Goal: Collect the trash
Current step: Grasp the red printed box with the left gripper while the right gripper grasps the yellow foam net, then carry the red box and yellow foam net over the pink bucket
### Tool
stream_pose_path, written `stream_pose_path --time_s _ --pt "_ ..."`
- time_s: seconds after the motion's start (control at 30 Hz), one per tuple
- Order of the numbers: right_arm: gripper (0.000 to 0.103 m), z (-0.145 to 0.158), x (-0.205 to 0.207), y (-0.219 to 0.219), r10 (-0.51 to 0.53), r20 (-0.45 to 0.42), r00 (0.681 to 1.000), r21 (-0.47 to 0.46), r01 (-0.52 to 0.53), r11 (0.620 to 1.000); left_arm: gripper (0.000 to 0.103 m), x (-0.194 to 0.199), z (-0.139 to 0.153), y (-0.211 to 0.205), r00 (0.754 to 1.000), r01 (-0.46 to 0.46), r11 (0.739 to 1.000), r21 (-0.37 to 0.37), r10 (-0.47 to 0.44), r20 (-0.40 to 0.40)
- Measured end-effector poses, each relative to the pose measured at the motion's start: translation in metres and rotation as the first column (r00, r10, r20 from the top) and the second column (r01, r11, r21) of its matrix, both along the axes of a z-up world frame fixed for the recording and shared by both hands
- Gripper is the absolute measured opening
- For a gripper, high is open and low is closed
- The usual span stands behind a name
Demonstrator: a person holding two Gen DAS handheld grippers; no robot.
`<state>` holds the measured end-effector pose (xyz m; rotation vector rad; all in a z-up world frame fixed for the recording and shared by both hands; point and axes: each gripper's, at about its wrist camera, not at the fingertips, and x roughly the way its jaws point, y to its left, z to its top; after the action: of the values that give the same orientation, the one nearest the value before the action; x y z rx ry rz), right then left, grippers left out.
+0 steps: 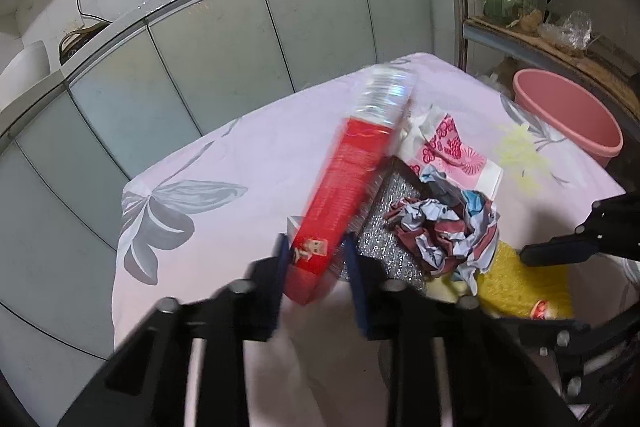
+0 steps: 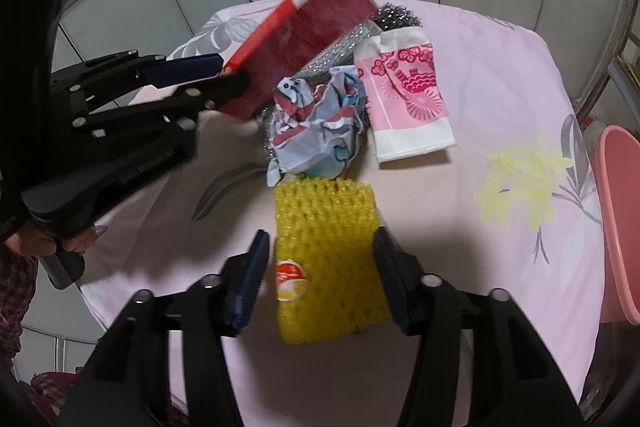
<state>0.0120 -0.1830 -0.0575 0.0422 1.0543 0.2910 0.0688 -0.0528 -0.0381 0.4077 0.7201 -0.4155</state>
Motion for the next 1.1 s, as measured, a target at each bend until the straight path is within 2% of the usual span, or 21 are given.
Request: stream_pose_path --time_s 0.03,0.07,0.1,0.13,0.23,0.3,0.4,0.43,0.47,0.53,0.57,0.63,0.7,0.8,0.87,0.9,0.97,1.03,1.1 --pt "0.042 0.0 0.0 0.0 -0.002 0.0 1.0 0.005 0.002 1.0 0.002 0.0 0.002 0.002 1.0 -0.001 1.0 -0.011 0.001 -0.004" --pt "0.036 0.0 0.0 -0.003 -0.004 0.0 1.0 0.012 0.004 1.0 0.0 0.001 0.004 0.004 1.0 -0.003 1.0 -0.031 0.002 -0.013" --pt "0.028 0.001 -0.001 -0.006 -0.009 0.002 1.0 0.023 0.009 1.0 0.0 0.001 0.007 0.007 1.0 -0.013 0.998 -0.053 0.012 -0.016" --pt "0.025 0.001 -0.001 -0.008 -0.011 0.002 1.0 0.032 0.011 0.999 0.0 0.001 0.008 0.009 1.0 -0.023 0.998 -0.063 0.022 -0.014" --pt "0.022 0.001 -0.001 -0.013 -0.02 0.0 1.0 0.052 0.02 0.998 0.0 0.002 0.01 0.014 0.999 -0.043 0.996 -0.079 0.042 -0.021" --pt "0.015 0.002 -0.002 -0.017 -0.025 0.001 1.0 0.065 0.025 0.998 0.0 0.003 0.011 0.017 0.998 -0.055 0.995 -0.082 0.053 -0.028" --pt "0.01 0.007 -0.004 -0.022 -0.026 0.023 0.999 0.086 0.024 0.996 0.002 0.004 0.015 0.019 0.997 -0.032 0.993 -0.117 0.024 -0.072" --pt "0.01 0.009 -0.004 -0.023 -0.026 0.029 0.999 0.093 0.023 0.995 0.007 0.005 0.016 0.019 0.996 -0.025 0.992 -0.127 0.014 -0.087" --pt "0.009 0.011 -0.005 -0.025 -0.028 0.035 0.999 0.099 0.024 0.995 0.026 0.005 0.017 0.017 0.995 -0.013 0.991 -0.13 0.0 -0.101" --pt "0.009 0.017 -0.007 -0.028 -0.034 0.045 0.998 0.125 0.028 0.992 0.049 0.003 0.02 0.012 0.995 0.012 0.992 -0.125 -0.024 -0.097" --pt "0.009 0.02 -0.009 -0.031 -0.038 0.049 0.998 0.136 0.031 0.99 0.049 0.001 0.021 0.008 0.995 0.032 0.992 -0.125 -0.044 -0.091" --pt "0.009 0.026 -0.011 -0.036 -0.048 0.059 0.997 0.143 0.039 0.989 0.05 -0.003 0.021 -0.002 0.991 0.085 0.991 -0.108 -0.096 -0.095" --pt "0.009 0.029 -0.015 -0.043 -0.059 0.064 0.996 0.153 0.048 0.987 0.05 -0.008 0.016 -0.015 0.99 0.125 0.992 -0.033 -0.127 -0.064" --pt "0.009 0.034 -0.018 -0.052 -0.076 0.074 0.994 0.166 0.063 0.984 0.049 -0.011 0.004 -0.034 0.992 0.129 0.986 0.101 -0.128 -0.017" --pt "0.009 0.037 -0.02 -0.057 -0.089 0.081 0.993 0.172 0.074 0.982 0.043 -0.009 -0.003 -0.042 0.992 0.123 0.981 0.148 -0.123 -0.009" --pt "0.009 0.038 -0.021 -0.06 -0.095 0.084 0.992 0.176 0.079 0.981 0.042 -0.007 -0.005 -0.044 0.993 0.119 0.98 0.157 -0.119 -0.009" --pt "0.009 0.039 -0.023 -0.065 -0.105 0.088 0.991 0.182 0.087 0.979 0.029 -0.003 -0.008 -0.044 0.994 0.108 0.982 0.157 -0.105 -0.025" --pt "0.009 0.04 -0.028 -0.072 -0.112 0.092 0.989 0.189 0.093 0.978 0.028 -0.002 -0.008 -0.041 0.996 0.088 0.985 0.147 -0.087 -0.018" --pt "0.009 0.041 -0.028 -0.075 -0.123 0.095 0.988 0.2 0.102 0.974 0.026 -0.002 -0.003 -0.034 0.997 0.076 0.991 0.106 -0.073 -0.029"
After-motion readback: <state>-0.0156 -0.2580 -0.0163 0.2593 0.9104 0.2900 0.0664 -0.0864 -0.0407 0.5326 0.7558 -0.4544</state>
